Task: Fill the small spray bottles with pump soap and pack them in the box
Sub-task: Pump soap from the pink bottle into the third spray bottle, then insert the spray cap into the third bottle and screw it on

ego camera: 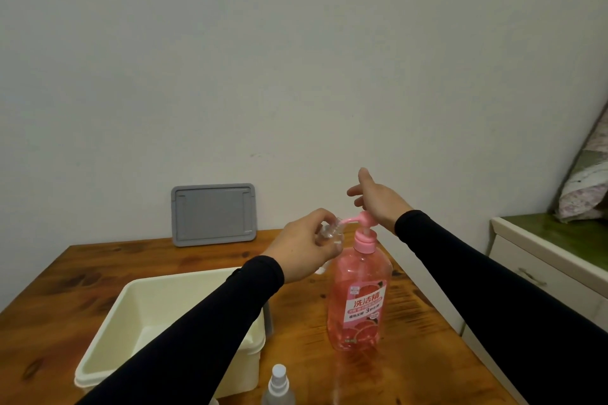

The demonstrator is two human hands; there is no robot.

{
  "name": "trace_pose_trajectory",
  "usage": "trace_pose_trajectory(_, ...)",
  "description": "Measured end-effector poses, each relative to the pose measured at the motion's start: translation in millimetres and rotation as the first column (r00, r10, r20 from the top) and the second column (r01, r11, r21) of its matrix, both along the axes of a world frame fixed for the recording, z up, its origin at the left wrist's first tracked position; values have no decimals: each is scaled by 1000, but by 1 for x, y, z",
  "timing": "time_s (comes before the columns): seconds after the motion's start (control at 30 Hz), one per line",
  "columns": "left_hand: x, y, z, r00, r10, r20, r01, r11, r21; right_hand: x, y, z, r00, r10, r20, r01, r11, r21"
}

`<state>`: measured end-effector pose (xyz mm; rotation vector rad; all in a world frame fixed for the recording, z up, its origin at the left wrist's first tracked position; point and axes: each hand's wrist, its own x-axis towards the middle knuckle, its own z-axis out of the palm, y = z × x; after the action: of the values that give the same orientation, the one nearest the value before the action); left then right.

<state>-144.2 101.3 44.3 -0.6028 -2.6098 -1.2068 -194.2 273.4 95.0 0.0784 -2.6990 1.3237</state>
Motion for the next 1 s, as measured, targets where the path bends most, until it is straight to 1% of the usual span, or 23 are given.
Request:
trace_pose_trajectory(0.23, -1, -4, -3, 1000, 20, 13, -20, 1000, 14, 4, 2, 4, 999, 43, 12, -43, 999, -26)
trace_pose_trajectory(0.53, 9, -21, 4, 999, 35, 10, -36, 996, 80, 19, 1, 17, 993, 95, -71, -97, 995, -31)
trace_pose_trajectory(0.67, 26, -37, 13, 999, 48, -8, -47, 992, 114, 33, -5, 26, 989, 102, -110, -106, 994, -30)
trace_pose_trajectory(0.83, 50, -57, 24, 995, 93, -35, -87, 987, 135, 53, -14, 38, 972, 139, -190, -153, 986, -65)
trace_pose_trajectory(0.9, 63, -66, 27, 993, 110, -39, -103, 983, 151, 63, -21, 41, 961, 168, -219, -188, 980, -72)
trace_pose_trajectory(1.0, 85, -83, 28, 990, 134, -33, -126, 976, 180, 82, -36, 38, 951, 229, -207, -256, 960, -114)
